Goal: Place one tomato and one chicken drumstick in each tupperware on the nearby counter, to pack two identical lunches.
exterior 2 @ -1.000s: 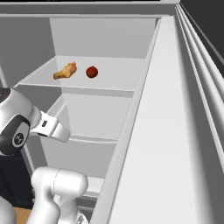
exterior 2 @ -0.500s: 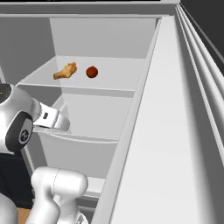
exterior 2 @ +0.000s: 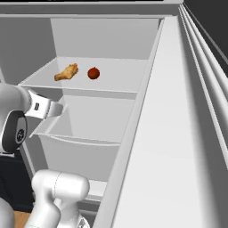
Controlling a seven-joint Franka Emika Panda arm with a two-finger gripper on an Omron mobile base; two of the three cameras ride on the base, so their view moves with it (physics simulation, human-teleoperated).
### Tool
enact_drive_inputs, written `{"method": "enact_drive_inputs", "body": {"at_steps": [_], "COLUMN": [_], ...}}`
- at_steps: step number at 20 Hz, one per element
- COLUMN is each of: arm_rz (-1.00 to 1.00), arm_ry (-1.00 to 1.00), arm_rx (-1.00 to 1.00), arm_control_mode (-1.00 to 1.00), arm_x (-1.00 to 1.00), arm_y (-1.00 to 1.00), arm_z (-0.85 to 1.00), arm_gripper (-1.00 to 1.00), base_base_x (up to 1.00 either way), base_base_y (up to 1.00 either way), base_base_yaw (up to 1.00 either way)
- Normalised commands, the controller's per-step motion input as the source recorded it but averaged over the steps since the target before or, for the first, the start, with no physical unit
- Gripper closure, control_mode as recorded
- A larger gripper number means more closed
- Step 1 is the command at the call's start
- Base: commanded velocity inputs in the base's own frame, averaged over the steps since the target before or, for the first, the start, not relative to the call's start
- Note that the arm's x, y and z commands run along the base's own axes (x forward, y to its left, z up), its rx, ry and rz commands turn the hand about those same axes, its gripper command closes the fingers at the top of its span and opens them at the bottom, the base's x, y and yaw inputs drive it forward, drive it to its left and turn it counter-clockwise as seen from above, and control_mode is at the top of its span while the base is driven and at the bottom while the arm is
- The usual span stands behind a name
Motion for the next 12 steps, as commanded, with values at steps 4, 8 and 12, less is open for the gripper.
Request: {"method": "enact_drive_inputs", "body": {"at_steps": [4, 8, 12], "arm_rz": [0.00, 0.00, 0.00], "arm_ry": [-0.15, 0.00, 0.00], "arm_rx": [0.08, 0.00, -0.07], "arm_control_mode": [-1.00, -1.00, -1.00], "arm_x": [0.12, 0.16, 0.22], "arm_y": [0.12, 0.01, 0.00], "arm_z": [0.59, 0.62, 0.45], "arm_gripper": [-1.00, -1.00, -1.00], "base_base_x": [0.00, 0.00, 0.00], "base_base_y": [0.00, 0.00, 0.00], "base_base_yaw": [0.00, 0.00, 0.00]}}
